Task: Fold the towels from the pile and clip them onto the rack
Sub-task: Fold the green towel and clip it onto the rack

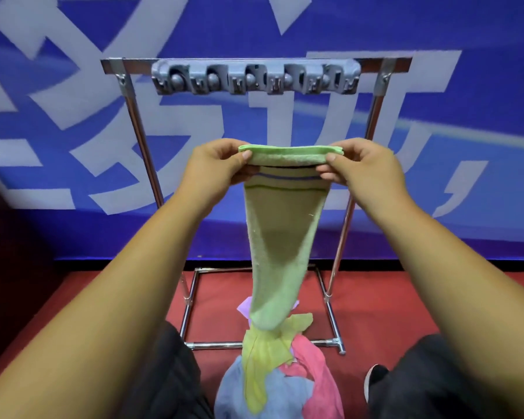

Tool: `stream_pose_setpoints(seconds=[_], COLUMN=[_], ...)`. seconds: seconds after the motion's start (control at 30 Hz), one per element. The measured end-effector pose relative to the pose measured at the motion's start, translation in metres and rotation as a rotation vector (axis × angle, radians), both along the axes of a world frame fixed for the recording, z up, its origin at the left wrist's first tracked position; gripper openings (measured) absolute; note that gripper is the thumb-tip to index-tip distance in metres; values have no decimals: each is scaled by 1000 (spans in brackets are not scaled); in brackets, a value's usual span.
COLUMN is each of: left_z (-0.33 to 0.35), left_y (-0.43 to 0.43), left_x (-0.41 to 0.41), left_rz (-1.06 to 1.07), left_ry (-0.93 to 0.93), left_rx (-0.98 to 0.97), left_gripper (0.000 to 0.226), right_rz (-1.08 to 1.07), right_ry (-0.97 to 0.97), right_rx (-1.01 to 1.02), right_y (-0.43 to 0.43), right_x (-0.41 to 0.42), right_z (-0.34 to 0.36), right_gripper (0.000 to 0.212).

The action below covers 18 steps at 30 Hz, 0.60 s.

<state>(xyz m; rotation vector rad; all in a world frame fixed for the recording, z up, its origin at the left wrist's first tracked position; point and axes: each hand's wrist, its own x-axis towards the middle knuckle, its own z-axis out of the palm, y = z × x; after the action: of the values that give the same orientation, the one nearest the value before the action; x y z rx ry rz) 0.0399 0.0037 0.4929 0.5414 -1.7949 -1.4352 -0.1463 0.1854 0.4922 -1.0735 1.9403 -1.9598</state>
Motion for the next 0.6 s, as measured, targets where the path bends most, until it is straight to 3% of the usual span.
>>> stream_pose_setpoints(seconds=[0.3,0.6], left_z=[16,11], left_y=[-4,-17], left_x=[20,26], left_rz=[58,136], left_ry=[21,-34], left_rx=[-66,-183], left_gripper=[16,21], right_rz=[21,-118], right_ry=[19,191], right_rx=[15,38], right_y=[-3,2], right_x=[18,31], right_z=[19,17], right_gripper=[14,12])
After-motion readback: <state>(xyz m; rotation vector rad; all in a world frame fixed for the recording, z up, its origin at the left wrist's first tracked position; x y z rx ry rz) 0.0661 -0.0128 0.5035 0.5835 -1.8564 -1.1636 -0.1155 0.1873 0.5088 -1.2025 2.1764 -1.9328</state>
